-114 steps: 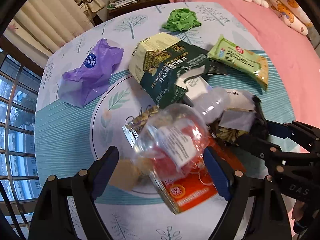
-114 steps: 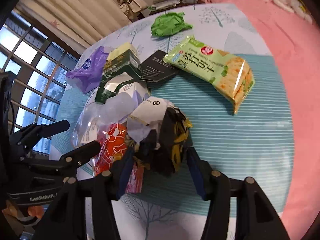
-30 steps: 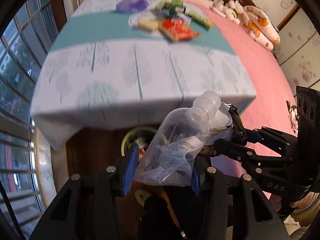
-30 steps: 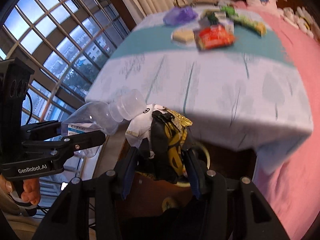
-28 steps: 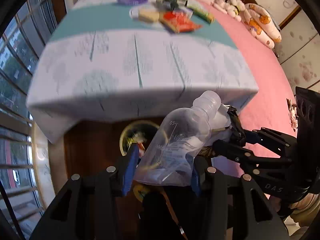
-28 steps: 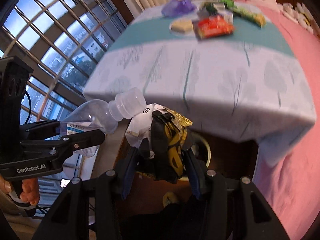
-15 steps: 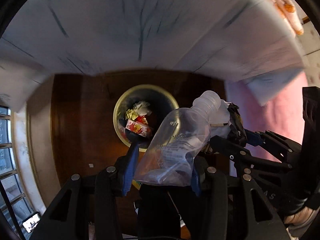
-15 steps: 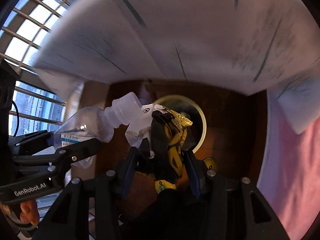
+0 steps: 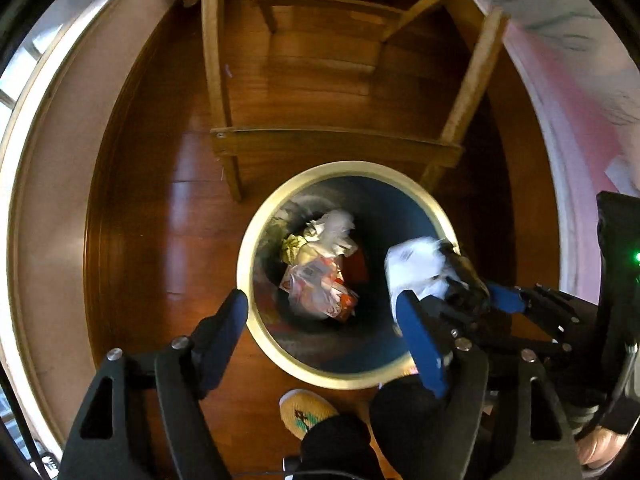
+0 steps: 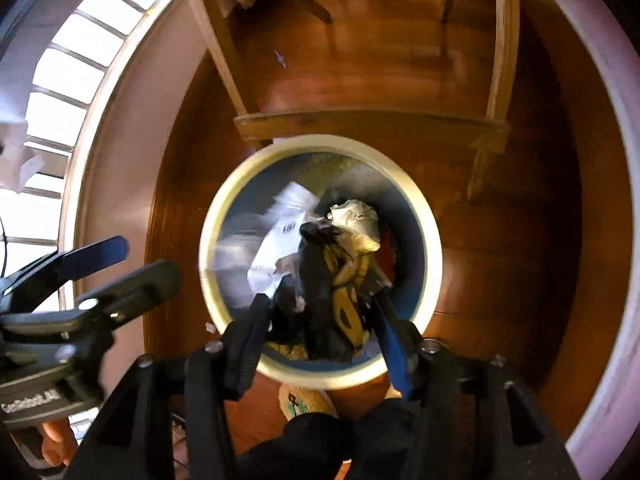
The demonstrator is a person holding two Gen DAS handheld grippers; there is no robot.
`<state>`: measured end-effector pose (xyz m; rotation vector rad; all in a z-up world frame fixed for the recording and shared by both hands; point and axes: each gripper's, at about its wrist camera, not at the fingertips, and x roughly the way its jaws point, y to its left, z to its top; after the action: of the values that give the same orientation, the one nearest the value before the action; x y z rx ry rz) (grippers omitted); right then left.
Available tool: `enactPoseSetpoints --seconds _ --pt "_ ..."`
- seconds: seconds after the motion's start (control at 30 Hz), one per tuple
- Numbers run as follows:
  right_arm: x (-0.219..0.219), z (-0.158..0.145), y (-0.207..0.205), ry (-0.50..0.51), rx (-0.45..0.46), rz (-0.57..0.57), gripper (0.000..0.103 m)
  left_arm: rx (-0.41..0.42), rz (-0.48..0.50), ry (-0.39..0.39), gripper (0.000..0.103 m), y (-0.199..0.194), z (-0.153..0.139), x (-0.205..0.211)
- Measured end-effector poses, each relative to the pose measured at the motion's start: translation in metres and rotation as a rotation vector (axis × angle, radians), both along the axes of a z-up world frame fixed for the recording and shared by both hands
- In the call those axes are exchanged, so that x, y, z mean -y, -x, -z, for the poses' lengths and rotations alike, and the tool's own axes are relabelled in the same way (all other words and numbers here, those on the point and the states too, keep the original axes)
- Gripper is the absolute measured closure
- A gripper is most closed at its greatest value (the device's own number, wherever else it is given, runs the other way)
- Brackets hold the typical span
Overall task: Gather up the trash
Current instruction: 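Carry the wrapper and plastic bottle over the bin and open both tools, then raise both tools back toward the table of trash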
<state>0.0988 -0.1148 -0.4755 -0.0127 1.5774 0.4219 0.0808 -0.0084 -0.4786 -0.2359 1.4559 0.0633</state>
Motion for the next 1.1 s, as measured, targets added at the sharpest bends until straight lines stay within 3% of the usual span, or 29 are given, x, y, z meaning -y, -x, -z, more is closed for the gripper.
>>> enactPoseSetpoints --seconds 0.13,0.27,0.5,0.7,0.9,1.1 --pt "0.001 0.016 -0.008 0.013 0.008 0.009 0.035 -0.027 -0.025 0.001 0.017 0.000 0.015 -0.015" --pt "-0.001 0.012 -0.005 0.012 0.038 -0.004 0.033 -0.034 -0.053 0.001 0.015 0.011 0.016 -0.027" --pt "-0.003 -0.027 -0.001 0.007 0.101 0.005 0.033 0.001 -0.083 0.002 0.015 0.024 -0.019 -0.028" --pt "-0.005 -0.076 0.002 0.003 0.125 0.016 0.033 0.039 -0.096 -0.014 0.015 0.037 -0.080 -0.018" --pt "-0.003 -0.156 0.013 -0.024 0.164 0.003 0.033 0.116 -0.068 -0.038 0.015 0.049 -0.173 -0.007" --pt "-0.003 -0.243 0.027 -0.044 0.212 -0.018 0.033 0.207 -0.052 -0.011 0.015 0.051 -0.270 -0.006"
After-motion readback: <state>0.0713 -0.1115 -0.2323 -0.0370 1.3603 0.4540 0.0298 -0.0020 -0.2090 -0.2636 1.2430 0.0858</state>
